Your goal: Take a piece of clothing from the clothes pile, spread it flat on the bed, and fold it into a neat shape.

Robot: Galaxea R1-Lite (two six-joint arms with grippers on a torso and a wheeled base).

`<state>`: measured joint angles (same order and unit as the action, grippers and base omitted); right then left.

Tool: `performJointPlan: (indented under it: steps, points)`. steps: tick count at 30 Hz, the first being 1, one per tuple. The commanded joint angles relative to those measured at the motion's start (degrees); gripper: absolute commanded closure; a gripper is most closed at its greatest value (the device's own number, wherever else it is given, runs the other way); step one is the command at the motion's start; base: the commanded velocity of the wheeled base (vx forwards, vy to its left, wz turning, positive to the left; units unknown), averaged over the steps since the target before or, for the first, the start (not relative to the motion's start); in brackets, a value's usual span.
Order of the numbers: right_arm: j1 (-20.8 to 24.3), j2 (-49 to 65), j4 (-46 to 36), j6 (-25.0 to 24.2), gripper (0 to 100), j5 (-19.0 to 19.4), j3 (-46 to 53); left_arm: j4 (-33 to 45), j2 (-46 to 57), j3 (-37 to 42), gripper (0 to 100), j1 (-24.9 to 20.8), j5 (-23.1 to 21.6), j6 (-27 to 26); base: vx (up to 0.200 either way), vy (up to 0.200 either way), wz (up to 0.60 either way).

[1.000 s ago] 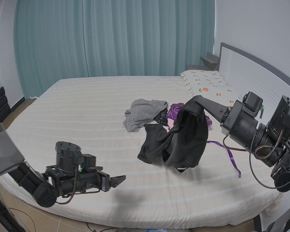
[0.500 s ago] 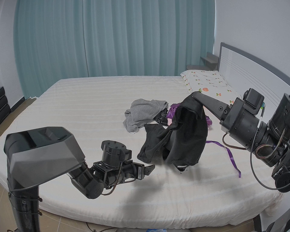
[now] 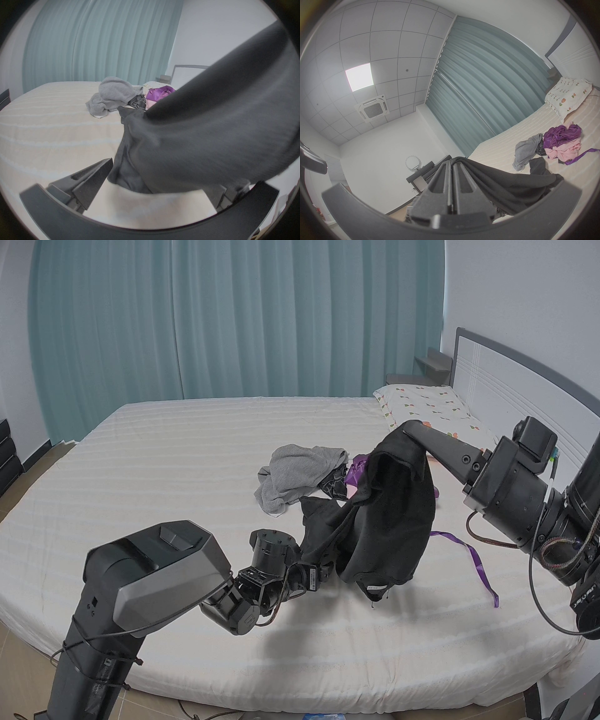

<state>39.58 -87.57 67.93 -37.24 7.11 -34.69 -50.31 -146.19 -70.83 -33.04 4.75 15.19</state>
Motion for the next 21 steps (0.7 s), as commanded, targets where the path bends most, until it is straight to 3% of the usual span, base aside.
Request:
performJointPlan:
  steps: [1,2,8,12,21]
  points:
    - [-0.3,1.0,0.0,0.1,100,0.0,0.3,2.1,-7.1,-8.9,0,0.7,4.1,0.0,0.0,0.0,0.0]
    - [-0.4,0.8,0.0,0.1,100,0.0,0.3,2.2,-6.9,-8.9,100,1.0,4.3,0.0,0.0,0.0,0.0]
    - [-2.7,-1.3,0.0,0.1,100,0.1,0.0,1.2,-4.9,-4.1,100,2.4,4.9,-0.1,0.0,0.0,0.0]
    - [-7.0,-5.7,0.0,0.2,100,0.7,-1.6,-1.4,1.4,0.1,100,5.1,7.1,0.3,0.0,0.0,0.0]
    - [-14.5,-18.8,0.2,-0.1,100,-0.3,-10.5,-0.9,19.0,12.8,100,6.2,7.1,10.6,0.0,0.0,0.0]
